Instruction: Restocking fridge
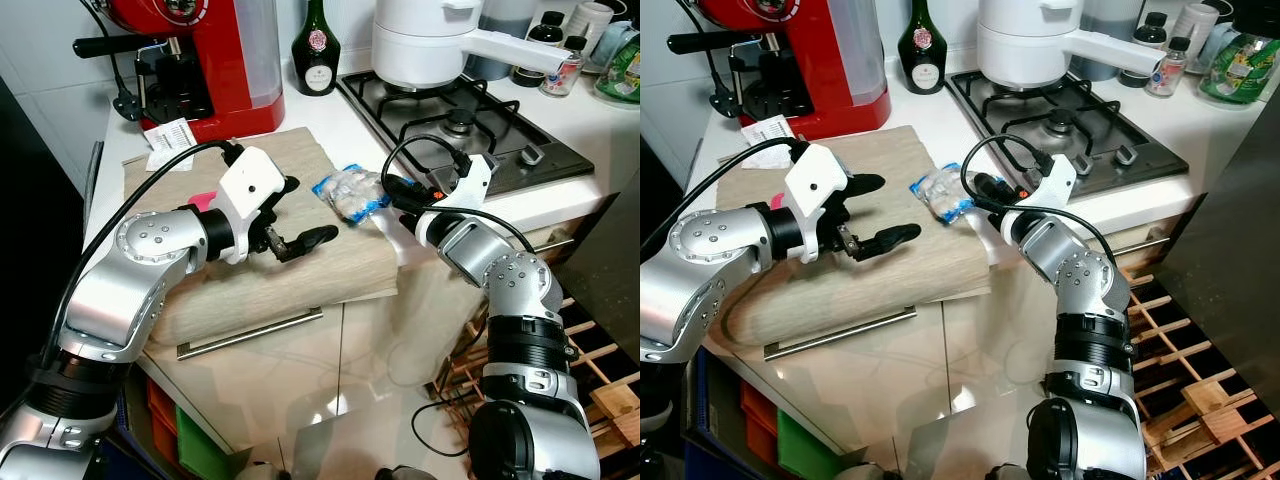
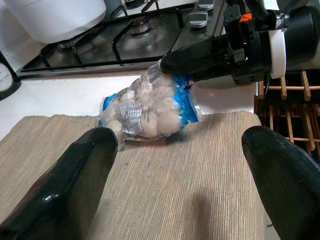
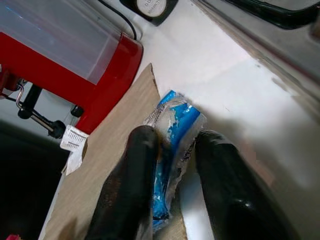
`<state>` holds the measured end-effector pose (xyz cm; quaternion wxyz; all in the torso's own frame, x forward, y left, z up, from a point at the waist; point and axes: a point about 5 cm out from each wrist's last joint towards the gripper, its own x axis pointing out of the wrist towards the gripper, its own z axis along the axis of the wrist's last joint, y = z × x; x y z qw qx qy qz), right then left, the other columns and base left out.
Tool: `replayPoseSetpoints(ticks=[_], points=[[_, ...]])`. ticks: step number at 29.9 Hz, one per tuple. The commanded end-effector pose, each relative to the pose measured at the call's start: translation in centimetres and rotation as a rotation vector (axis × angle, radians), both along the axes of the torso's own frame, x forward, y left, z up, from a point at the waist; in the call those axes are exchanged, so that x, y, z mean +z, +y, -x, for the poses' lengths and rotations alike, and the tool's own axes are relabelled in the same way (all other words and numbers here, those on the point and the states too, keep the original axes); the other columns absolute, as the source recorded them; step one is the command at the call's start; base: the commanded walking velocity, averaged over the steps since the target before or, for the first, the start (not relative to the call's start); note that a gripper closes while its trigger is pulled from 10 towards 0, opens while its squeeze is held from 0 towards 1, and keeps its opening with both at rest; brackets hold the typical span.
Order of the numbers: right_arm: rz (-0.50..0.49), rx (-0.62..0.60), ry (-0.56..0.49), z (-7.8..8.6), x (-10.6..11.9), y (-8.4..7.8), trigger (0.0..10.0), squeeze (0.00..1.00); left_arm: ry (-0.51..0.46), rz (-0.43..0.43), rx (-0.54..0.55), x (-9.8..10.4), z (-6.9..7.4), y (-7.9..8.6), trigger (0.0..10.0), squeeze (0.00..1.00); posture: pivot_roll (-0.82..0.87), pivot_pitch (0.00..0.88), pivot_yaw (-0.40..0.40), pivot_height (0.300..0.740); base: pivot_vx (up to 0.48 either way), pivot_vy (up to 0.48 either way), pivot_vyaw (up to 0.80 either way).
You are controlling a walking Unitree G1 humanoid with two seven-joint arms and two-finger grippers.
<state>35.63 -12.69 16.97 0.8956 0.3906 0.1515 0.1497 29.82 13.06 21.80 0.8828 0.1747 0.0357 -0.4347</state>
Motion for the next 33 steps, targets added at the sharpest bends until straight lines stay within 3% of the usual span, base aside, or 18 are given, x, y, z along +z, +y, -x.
replayPoseSetpoints(ticks=[1,2,4,12,18,19,22,26,33], points=[[0.016,0.02,-0.01,-0.1,0.3,0.6,0.0,0.05,-0.019,0.003,0.01,0.7,-0.1,0.1,10.0,0.0,0.0,0.009,0.052,0.74,0.0,0.0,0.0],[0.018,0.021,-0.035,-0.1,0.9,0.7,0.0,0.21,-0.019,0.004,0.011,0.7,-0.1,0.1,10.0,0.0,0.0,0.003,0.05,0.74,0.0,0.0,0.0],[0.03,0.018,-0.093,-0.2,2.1,0.6,0.0,0.27,-0.019,0.007,0.014,0.7,-0.1,0.1,10.0,0.0,0.0,0.003,0.05,0.74,0.0,0.0,0.0],[0.126,0.015,-0.338,-0.7,7.1,0.5,0.0,0.25,-0.034,0.049,0.065,0.7,-0.6,-0.2,10.0,0.0,-0.01,0.0,0.041,0.74,0.0,0.0,0.0],[0.131,-0.008,-0.375,-1.0,8.0,0.2,0.0,0.26,-0.087,0.121,0.142,1.0,-1.0,-0.8,10.0,0.0,-0.01,0.0,0.034,0.74,0.0,0.0,0.0],[0.125,-0.009,-0.385,-1.1,8.3,0.3,0.0,0.25,-0.135,0.139,0.186,1.2,-1.2,-0.8,10.0,0.0,-0.01,0.0,0.032,0.74,0.0,0.0,0.0],[0.117,-0.007,-0.391,-1.2,8.6,0.3,0.0,0.25,-0.193,0.141,0.223,1.5,-1.4,-0.9,10.0,0.0,-0.01,0.0,0.028,0.74,0.0,0.0,0.0],[0.108,-0.016,-0.391,-1.4,8.9,0.4,0.0,0.26,-0.388,0.125,0.34,2.3,-1.7,-1.2,10.0,0.0,-0.01,0.0,0.019,0.74,0.0,0.0,0.0],[0.079,-0.058,-0.359,-1.7,8.9,0.7,0.0,0.26,-0.463,0.112,0.373,1.9,-1.6,-2.0,10.0,0.0,-0.02,0.004,0.015,0.74,0.0,0.0,0.0]])
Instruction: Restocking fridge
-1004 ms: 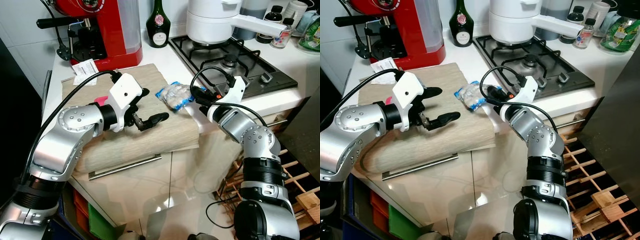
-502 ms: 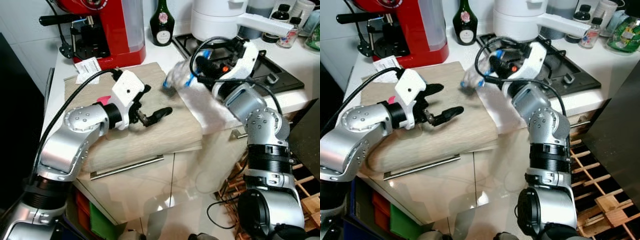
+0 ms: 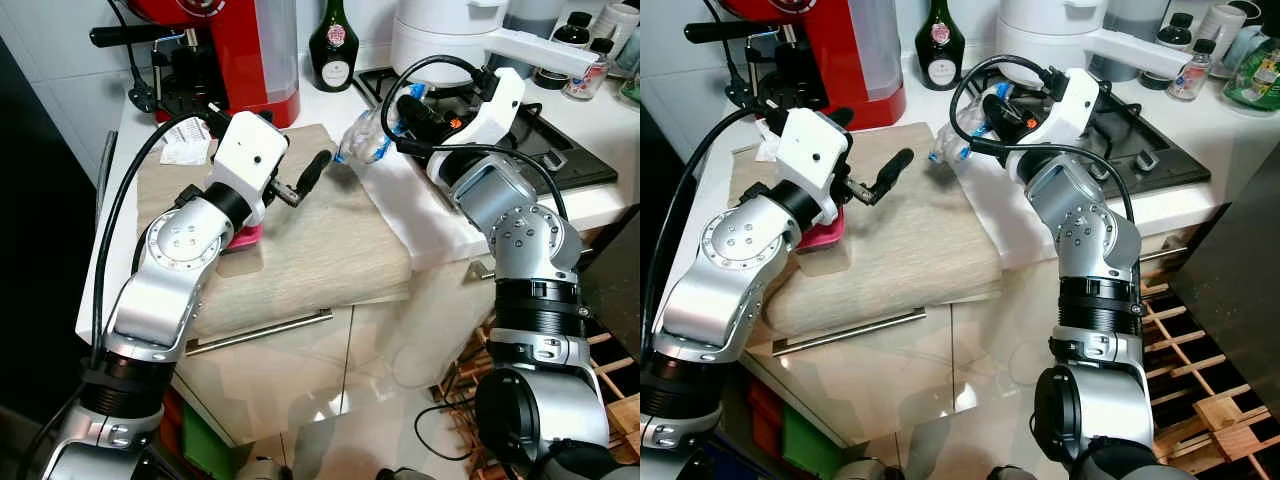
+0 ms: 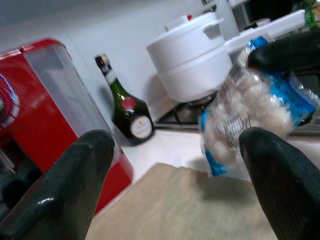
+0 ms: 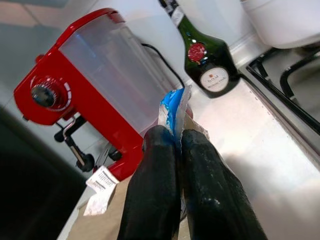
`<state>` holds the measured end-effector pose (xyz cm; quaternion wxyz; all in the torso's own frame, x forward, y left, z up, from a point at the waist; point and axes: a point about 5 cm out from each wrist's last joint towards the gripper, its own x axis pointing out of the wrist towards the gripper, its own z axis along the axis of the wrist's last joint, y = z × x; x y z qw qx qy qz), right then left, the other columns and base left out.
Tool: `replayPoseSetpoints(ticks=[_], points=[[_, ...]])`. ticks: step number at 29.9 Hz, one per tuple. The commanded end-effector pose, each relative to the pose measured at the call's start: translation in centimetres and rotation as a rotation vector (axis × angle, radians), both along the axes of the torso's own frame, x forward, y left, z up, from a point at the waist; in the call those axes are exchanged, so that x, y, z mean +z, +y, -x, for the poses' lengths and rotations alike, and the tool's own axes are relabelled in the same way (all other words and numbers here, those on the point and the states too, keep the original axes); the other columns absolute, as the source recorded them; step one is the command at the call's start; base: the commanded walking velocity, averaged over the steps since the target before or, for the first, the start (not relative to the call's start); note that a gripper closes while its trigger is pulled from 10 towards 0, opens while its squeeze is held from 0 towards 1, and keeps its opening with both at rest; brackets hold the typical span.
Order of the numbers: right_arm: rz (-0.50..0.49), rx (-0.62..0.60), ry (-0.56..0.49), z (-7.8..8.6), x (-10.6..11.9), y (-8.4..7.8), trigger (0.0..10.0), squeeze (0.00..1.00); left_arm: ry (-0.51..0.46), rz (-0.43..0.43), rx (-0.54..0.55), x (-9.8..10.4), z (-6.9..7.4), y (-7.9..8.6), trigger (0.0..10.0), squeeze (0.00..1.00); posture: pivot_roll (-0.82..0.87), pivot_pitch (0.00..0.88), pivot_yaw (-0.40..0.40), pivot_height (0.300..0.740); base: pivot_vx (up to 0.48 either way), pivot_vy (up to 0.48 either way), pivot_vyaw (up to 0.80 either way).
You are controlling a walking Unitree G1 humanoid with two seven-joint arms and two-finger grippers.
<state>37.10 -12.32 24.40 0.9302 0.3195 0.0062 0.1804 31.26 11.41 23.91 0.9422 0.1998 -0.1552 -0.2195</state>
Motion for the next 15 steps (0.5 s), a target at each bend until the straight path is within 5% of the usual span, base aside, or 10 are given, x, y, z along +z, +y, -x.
replayPoseSetpoints(ticks=[1,15], points=[[-0.03,-0.012,-0.037,-0.3,1.5,0.5,0.0,0.26,-0.023,-0.029,0.02,-0.4,-0.2,-0.5,10.0,0.0,-0.02,0.005,0.012,0.74,0.0,0.0,0.0],[-0.09,-0.068,0.008,-0.9,2.1,1.0,0.0,0.25,-0.177,-0.029,0.019,-2.0,-0.4,-3.6,10.0,0.0,-0.05,0.0,-0.019,0.74,0.0,0.0,0.0]])
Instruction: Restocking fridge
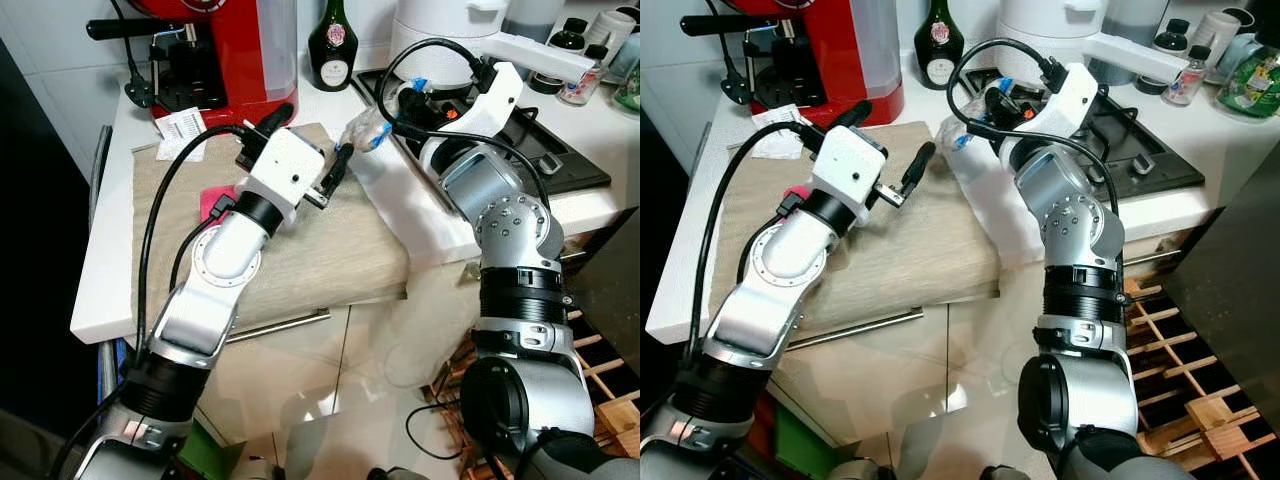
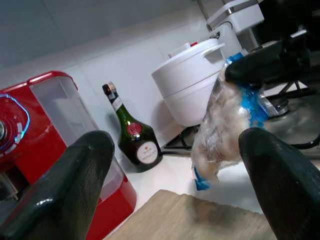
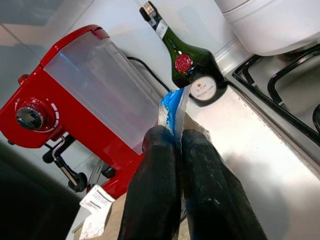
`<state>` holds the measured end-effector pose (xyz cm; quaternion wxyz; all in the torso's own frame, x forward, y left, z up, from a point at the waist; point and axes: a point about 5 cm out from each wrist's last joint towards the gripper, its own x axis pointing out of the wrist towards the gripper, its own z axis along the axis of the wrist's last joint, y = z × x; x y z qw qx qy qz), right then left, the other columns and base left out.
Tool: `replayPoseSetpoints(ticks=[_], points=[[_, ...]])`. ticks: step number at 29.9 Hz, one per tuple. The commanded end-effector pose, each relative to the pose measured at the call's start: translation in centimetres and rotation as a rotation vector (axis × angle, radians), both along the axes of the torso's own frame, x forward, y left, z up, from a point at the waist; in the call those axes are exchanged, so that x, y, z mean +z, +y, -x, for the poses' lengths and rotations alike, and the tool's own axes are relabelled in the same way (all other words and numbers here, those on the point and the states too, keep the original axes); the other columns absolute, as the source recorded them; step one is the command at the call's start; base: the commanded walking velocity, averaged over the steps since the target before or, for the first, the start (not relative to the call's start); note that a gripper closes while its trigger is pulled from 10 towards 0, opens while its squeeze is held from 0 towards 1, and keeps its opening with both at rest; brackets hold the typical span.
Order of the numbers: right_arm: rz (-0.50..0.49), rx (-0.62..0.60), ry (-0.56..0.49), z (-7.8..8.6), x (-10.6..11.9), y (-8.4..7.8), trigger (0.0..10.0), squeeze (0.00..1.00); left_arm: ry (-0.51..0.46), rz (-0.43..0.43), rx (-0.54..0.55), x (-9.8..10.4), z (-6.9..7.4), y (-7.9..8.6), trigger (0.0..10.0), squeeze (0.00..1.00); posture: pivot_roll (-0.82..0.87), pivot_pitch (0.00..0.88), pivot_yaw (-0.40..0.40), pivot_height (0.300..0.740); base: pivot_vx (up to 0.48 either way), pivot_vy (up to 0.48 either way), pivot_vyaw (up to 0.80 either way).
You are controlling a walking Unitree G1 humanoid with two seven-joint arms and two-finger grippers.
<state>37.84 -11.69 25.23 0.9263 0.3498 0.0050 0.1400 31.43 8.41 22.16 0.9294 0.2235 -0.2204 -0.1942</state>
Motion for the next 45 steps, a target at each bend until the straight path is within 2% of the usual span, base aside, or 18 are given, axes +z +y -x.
replayPoseSetpoints(ticks=[1,12,18,24,33,34,45], points=[[-0.033,0.002,-0.025,-0.1,1.3,0.4,0.0,0.25,-0.033,-0.018,-0.007,-0.3,-0.3,-0.8,10.0,0.0,-0.05,0.0,-0.019,0.74,0.0,0.0,0.0],[-0.064,0.007,-0.022,0.1,1.5,1.1,0.0,0.25,-0.022,-0.016,-0.048,-1.6,-0.9,-1.9,10.0,0.0,-0.06,0.0,-0.011,0.74,0.0,0.0,0.0],[-0.068,0.028,-0.033,0.5,1.8,2.0,0.0,0.25,-0.004,-0.004,-0.084,-2.2,-1.4,-3.4,10.0,0.0,-0.06,0.0,-0.009,0.74,0.0,0.0,0.0],[-0.079,0.057,-0.031,0.9,2.0,2.5,0.0,0.25,0.002,-0.012,-0.097,-2.5,-2.0,-4.1,10.0,0.0,-0.07,0.0,-0.009,0.74,0.0,0.0,0.0],[-0.081,0.099,-0.011,1.9,1.4,3.4,0.0,0.25,-0.036,-0.03,-0.088,-1.7,-3.1,-4.3,10.0,0.0,-0.08,0.0,-0.004,0.74,0.0,0.0,0.0],[-0.081,0.1,-0.009,1.9,1.3,3.4,0.0,0.25,-0.035,-0.023,-0.081,-1.7,-3.2,-4.2,10.0,1.0,-0.08,0.0,-0.004,0.74,0.0,0.0,0.0],[-0.073,0.105,-0.003,2.1,1.1,3.4,0.0,0.27,-0.045,-0.033,-0.042,-1.7,-3.9,-3.4,10.0,1.0,-0.08,0.0,-0.004,0.74,0.0,0.0,0.0]])
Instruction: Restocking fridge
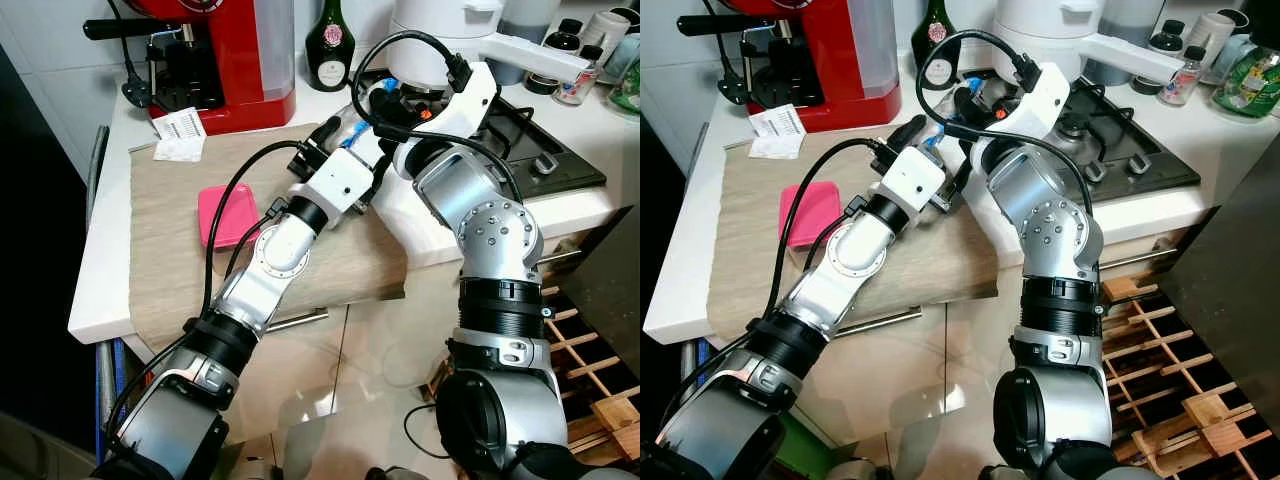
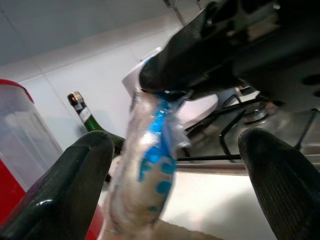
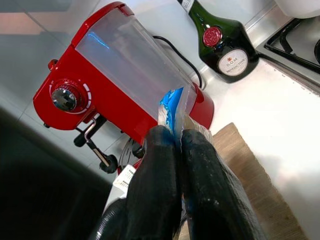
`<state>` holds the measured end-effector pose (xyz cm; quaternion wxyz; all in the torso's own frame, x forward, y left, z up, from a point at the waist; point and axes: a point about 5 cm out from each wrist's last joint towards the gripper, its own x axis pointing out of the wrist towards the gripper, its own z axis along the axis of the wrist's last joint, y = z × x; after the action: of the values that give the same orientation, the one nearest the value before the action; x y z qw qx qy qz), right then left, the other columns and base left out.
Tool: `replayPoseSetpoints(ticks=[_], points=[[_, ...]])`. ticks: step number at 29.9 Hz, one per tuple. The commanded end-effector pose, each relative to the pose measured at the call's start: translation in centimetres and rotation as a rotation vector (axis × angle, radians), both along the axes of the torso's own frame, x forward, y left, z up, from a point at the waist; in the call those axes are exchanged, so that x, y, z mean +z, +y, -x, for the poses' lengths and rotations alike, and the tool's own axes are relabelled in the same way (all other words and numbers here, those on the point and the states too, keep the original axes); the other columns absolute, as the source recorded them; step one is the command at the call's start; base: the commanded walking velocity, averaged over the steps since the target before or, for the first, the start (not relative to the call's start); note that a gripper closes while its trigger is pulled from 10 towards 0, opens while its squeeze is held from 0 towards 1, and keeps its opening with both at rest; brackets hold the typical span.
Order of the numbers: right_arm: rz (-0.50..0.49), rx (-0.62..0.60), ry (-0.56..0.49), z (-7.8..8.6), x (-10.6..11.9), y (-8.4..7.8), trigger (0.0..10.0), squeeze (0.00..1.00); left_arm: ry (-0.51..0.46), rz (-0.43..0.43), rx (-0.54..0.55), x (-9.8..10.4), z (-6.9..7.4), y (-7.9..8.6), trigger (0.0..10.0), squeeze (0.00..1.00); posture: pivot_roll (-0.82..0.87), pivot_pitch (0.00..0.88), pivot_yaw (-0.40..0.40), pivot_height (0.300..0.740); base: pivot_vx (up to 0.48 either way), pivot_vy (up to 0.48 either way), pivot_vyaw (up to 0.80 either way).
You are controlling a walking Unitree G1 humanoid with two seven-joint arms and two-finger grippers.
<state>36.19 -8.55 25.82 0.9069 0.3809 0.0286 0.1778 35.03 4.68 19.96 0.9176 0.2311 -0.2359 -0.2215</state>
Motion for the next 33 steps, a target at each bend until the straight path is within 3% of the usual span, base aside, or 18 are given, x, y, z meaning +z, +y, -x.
replayPoseSetpoints(ticks=[1,2,3,17,29,33], points=[[-0.008,0.013,-0.029,0.4,0.5,0.2,0.0,0.27,-0.019,-0.014,0.013,0.5,-0.4,0.3,10.0,0.32,-0.08,0.0,-0.004,0.74,0.0,0.0,0.0],[-0.008,0.013,-0.029,0.4,0.5,0.2,0.0,0.27,-0.019,-0.014,0.013,0.5,-0.4,0.3,10.0,0.32,-0.08,0.0,-0.004,0.74,0.0,0.0,0.0],[-0.006,0.013,-0.029,0.4,0.5,0.2,0.0,0.27,-0.011,-0.009,0.007,0.4,-0.4,0.4,0.0,0.0,-0.08,0.0,-0.003,0.74,0.0,0.0,0.0],[-0.026,0.018,-0.027,0.6,0.6,0.1,0.0,0.27,0.006,-0.083,0.083,-0.7,-1.3,1.0,0.0,0.0,-0.08,0.0,0.006,0.74,0.0,0.0,0.0],[-0.04,0.033,-0.025,0.9,0.7,0.3,0.0,0.27,-0.009,-0.055,0.088,-0.3,-1.5,0.9,0.0,0.0,-0.09,0.0,0.009,0.74,0.0,0.0,0.0],[-0.05,0.041,-0.04,1.2,1.0,0.4,0.0,0.27,0.026,-0.058,0.098,-0.8,-1.7,0.9,0.0,0.0,-0.09,0.0,0.009,0.74,0.0,0.0,0.0]])
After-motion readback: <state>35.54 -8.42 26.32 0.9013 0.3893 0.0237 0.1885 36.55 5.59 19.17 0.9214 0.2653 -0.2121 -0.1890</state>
